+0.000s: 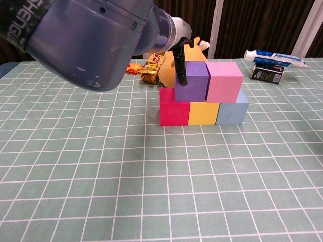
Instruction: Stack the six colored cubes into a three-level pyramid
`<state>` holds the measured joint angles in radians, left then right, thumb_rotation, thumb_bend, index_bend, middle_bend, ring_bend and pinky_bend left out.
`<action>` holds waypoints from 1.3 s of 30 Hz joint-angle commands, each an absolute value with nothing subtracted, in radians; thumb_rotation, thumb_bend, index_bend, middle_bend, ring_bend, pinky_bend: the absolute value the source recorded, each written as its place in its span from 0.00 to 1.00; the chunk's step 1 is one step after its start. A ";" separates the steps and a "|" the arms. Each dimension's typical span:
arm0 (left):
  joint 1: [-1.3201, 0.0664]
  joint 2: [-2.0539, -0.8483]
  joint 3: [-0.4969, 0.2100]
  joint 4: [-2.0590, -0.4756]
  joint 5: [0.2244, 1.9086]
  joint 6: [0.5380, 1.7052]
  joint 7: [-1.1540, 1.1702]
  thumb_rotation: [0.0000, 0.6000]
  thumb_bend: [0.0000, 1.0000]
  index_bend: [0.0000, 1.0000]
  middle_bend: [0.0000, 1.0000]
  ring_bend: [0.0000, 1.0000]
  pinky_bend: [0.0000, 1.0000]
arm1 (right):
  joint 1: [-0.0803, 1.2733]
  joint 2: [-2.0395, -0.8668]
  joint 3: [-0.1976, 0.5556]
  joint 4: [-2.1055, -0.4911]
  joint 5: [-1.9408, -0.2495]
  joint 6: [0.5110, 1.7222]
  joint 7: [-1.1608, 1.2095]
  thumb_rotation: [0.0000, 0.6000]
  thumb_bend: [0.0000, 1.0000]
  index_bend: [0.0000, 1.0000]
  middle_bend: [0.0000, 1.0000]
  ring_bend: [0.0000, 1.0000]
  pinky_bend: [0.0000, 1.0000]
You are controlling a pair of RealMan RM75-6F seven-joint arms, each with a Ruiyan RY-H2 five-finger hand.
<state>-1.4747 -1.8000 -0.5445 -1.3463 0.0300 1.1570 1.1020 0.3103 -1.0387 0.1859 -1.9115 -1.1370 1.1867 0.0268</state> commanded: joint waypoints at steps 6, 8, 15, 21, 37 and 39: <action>-1.473 -1.795 -0.545 -1.357 0.029 1.161 1.102 1.00 0.27 0.00 0.28 0.02 0.03 | 0.310 -1.039 0.184 -1.913 -1.140 1.187 0.026 1.00 0.27 0.00 0.00 0.00 0.00; -1.473 -1.795 -0.545 -1.358 0.028 1.162 1.101 1.00 0.27 0.00 0.28 0.02 0.03 | 0.310 -1.039 0.184 -1.914 -1.141 1.187 0.025 1.00 0.27 0.00 0.00 0.00 0.00; -1.472 -1.791 -0.545 -1.361 0.024 1.164 1.102 1.00 0.27 0.00 0.28 0.02 0.03 | 0.310 -1.039 0.184 -1.913 -1.141 1.187 0.025 1.00 0.27 0.00 0.00 0.00 0.00; -1.471 -1.790 -0.546 -1.362 0.024 1.162 1.100 1.00 0.27 0.00 0.28 0.02 0.03 | 0.309 -1.039 0.182 -1.914 -1.143 1.187 0.025 1.00 0.27 0.00 0.00 0.00 0.00; -1.466 -1.782 -0.543 -1.377 0.028 1.167 1.095 1.00 0.20 0.00 0.18 0.02 0.03 | 0.309 -1.039 0.182 -1.916 -1.146 1.187 0.026 1.00 0.27 0.00 0.00 0.00 0.00; -1.463 -1.778 -0.543 -1.385 0.030 1.170 1.093 1.00 0.19 0.00 0.17 0.02 0.03 | 0.309 -1.038 0.181 -1.917 -1.149 1.188 0.026 1.00 0.27 0.00 0.00 0.00 0.00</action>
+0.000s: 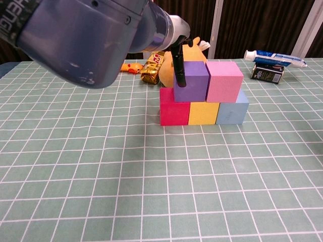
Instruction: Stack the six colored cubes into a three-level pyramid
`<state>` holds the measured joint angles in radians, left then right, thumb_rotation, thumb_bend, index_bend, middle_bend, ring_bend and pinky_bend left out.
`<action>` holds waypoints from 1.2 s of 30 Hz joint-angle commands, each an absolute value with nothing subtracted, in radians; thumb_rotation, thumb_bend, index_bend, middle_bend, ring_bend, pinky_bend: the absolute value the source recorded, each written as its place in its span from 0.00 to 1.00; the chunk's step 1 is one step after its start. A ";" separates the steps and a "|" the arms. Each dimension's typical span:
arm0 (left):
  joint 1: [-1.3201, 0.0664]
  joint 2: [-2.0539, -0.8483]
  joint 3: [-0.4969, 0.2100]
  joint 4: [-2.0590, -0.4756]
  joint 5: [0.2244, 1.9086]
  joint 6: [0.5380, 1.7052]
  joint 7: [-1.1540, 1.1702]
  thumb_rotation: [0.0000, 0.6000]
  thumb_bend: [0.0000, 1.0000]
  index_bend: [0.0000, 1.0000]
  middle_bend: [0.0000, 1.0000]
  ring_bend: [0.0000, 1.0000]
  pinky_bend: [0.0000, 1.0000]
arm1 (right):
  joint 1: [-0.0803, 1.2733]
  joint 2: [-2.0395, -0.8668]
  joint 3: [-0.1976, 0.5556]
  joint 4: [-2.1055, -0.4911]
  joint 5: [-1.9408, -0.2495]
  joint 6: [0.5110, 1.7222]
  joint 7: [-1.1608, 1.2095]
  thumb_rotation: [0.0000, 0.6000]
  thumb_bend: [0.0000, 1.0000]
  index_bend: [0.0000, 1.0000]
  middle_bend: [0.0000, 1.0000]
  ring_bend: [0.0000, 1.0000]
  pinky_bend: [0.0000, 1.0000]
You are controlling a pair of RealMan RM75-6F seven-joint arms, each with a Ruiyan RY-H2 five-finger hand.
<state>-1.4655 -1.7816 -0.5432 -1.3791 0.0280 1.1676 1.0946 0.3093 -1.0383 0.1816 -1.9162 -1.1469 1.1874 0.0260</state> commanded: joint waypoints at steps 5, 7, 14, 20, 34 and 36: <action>-1.451 -1.760 -0.544 -1.423 0.041 1.181 1.081 1.00 0.19 0.00 0.14 0.01 0.03 | 0.309 -1.038 0.180 -1.918 -1.152 1.187 0.027 1.00 0.27 0.00 0.00 0.00 0.00; -1.445 -1.749 -0.541 -1.443 0.049 1.187 1.077 1.00 0.19 0.00 0.14 0.01 0.03 | 0.309 -1.038 0.180 -1.919 -1.152 1.188 0.027 1.00 0.27 0.00 0.00 0.00 0.00; -1.409 -1.696 -0.538 -1.536 0.082 1.216 1.043 1.00 0.19 0.00 0.14 0.01 0.03 | 0.309 -1.035 0.179 -1.924 -1.156 1.189 0.024 1.00 0.27 0.00 0.00 0.00 0.00; -1.344 -1.622 -0.518 -1.668 0.161 1.256 0.980 1.00 0.19 0.00 0.14 0.01 0.03 | 0.310 -1.029 0.180 -1.924 -1.148 1.185 0.020 1.00 0.27 0.00 0.00 0.00 0.00; -0.990 -1.334 -0.329 -2.125 0.591 1.479 0.706 1.00 0.19 0.00 0.13 0.01 0.03 | 0.313 -1.033 0.167 -1.921 -1.137 1.192 -0.044 1.00 0.27 0.00 0.00 0.00 0.00; -0.929 -1.296 -0.277 -2.164 0.668 1.510 0.667 1.00 0.19 0.00 0.13 0.01 0.03 | 0.313 -1.037 0.164 -1.918 -1.135 1.194 -0.057 1.00 0.27 0.00 0.00 0.00 0.00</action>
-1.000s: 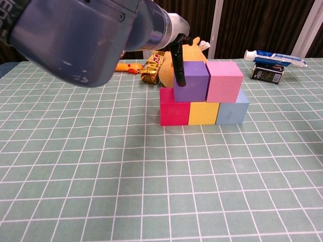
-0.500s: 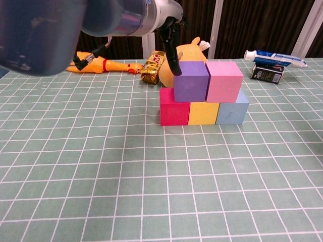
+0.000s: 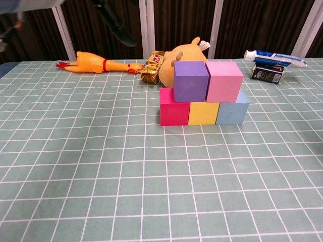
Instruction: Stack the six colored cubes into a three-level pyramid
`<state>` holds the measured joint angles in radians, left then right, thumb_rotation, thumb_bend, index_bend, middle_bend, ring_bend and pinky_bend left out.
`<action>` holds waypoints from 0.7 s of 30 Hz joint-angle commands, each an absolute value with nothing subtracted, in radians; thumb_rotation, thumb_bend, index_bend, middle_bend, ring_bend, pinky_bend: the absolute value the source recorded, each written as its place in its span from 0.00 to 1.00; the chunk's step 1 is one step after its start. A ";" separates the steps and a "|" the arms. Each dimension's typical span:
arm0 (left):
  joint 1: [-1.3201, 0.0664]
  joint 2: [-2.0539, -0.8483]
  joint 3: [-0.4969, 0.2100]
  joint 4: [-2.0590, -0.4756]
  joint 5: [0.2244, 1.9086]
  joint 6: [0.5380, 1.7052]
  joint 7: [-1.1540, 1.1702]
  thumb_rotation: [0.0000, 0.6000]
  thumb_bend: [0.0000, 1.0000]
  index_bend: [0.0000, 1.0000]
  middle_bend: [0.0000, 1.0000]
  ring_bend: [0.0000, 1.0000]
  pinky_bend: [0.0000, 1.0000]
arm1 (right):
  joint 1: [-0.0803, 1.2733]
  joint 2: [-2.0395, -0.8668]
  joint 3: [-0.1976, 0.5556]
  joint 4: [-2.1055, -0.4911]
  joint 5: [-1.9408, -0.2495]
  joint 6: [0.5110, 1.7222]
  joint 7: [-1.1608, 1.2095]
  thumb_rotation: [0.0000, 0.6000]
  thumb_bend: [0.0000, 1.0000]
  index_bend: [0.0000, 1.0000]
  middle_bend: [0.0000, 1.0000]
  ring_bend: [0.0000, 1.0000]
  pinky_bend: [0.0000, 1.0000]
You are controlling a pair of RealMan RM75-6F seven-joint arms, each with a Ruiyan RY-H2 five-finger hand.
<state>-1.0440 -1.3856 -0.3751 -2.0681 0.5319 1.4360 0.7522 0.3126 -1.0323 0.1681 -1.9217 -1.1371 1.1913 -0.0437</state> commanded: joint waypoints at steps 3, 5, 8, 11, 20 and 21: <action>-0.825 -1.240 -0.183 -2.200 0.798 1.560 0.598 1.00 0.19 0.00 0.12 0.01 0.03 | 0.312 -1.042 0.157 -1.915 -1.137 1.203 -0.083 1.00 0.27 0.00 0.00 0.00 0.00; -0.763 -1.211 -0.123 -2.206 0.864 1.591 0.562 1.00 0.19 0.00 0.11 0.01 0.03 | 0.311 -1.045 0.153 -1.912 -1.138 1.209 -0.101 1.00 0.27 0.00 0.00 0.00 0.00; -0.668 -1.169 -0.034 -2.194 0.979 1.635 0.494 1.00 0.15 0.00 0.09 0.00 0.01 | 0.310 -1.047 0.150 -1.909 -1.131 1.217 -0.129 1.00 0.27 0.00 0.00 0.00 0.00; -0.580 -1.138 0.032 -2.163 1.075 1.673 0.413 1.00 0.13 0.00 0.09 0.00 0.01 | 0.307 -1.041 0.146 -1.911 -1.124 1.227 -0.157 1.00 0.27 0.00 0.00 0.00 0.00; -0.460 -1.069 0.073 -2.144 1.225 1.683 0.283 1.00 0.13 0.00 0.09 0.00 0.01 | 0.287 -1.008 0.095 -1.885 -1.102 1.209 -0.228 1.00 0.27 0.00 0.00 0.00 0.00; -0.455 -1.063 0.069 -2.148 1.237 1.683 0.282 1.00 0.13 0.00 0.09 0.00 0.01 | 0.285 -1.004 0.086 -1.878 -1.103 1.203 -0.237 1.00 0.27 0.00 0.00 0.00 0.00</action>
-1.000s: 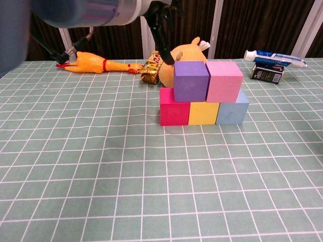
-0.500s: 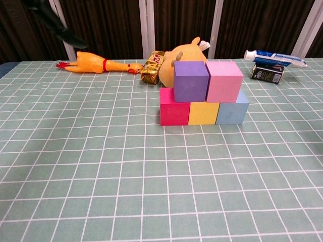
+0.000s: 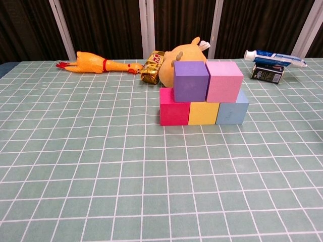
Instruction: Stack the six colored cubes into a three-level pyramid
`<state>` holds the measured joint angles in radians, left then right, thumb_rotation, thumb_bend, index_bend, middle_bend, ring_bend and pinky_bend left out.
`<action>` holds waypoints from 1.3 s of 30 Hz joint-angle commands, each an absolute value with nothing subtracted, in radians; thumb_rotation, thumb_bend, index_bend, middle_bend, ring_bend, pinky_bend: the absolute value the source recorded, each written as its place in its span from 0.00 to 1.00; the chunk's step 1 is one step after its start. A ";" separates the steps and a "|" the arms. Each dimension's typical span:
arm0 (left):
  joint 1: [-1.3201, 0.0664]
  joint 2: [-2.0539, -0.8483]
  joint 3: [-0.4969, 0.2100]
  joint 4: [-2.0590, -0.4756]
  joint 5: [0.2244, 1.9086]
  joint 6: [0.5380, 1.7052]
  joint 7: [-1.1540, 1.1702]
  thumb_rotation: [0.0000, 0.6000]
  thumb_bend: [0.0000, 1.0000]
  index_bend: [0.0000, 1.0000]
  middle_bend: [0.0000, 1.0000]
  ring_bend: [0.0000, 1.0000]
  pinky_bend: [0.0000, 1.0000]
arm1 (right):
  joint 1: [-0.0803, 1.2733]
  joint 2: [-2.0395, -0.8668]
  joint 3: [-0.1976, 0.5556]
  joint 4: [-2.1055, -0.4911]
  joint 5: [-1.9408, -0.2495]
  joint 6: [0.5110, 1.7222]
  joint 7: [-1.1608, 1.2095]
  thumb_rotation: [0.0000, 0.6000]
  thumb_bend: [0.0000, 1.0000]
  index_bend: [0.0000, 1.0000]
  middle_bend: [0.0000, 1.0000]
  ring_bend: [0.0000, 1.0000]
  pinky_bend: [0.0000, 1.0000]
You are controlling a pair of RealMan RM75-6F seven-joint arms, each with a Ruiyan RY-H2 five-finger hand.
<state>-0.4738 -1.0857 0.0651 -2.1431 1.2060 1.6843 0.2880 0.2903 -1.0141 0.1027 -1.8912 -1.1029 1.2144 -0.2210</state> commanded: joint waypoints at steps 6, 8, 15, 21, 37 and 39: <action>-0.427 -1.044 0.047 -2.163 1.273 1.670 0.275 1.00 0.13 0.00 0.09 0.00 0.01 | 0.277 -0.980 0.056 -1.837 -1.103 1.175 -0.256 1.00 0.27 0.00 0.00 0.00 0.00; -0.420 -1.040 0.040 -2.165 1.275 1.662 0.271 1.00 0.13 0.00 0.09 0.00 0.01 | 0.278 -0.974 0.050 -1.823 -1.100 1.161 -0.257 1.00 0.27 0.00 0.00 0.00 0.00; -0.398 -1.038 0.016 -2.166 1.277 1.632 0.273 1.00 0.13 0.00 0.09 0.00 0.01 | 0.299 -0.973 0.026 -1.734 -1.100 1.073 -0.257 1.00 0.27 0.00 0.00 0.00 0.00; -0.382 -1.041 -0.002 -2.170 1.281 1.613 0.283 1.00 0.13 0.00 0.09 0.00 0.01 | 0.320 -0.998 0.008 -1.666 -1.094 1.000 -0.259 1.00 0.27 0.00 0.00 0.00 0.00; -0.347 -1.039 -0.046 -2.174 1.280 1.574 0.282 1.00 0.13 0.00 0.09 0.00 0.01 | 0.363 -1.092 0.008 -1.524 -1.086 0.923 -0.268 1.00 0.27 0.00 0.23 0.07 0.00; -0.344 -1.039 -0.050 -2.173 1.280 1.569 0.283 1.00 0.13 0.00 0.09 0.00 0.01 | 0.367 -1.104 0.009 -1.506 -1.084 0.920 -0.273 1.00 0.28 0.00 0.25 0.09 0.00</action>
<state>-0.3452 -1.0389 -0.0493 -2.1736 1.2803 1.5698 0.2827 0.3628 -1.0959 0.0084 -1.5149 -1.0860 0.9237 -0.2685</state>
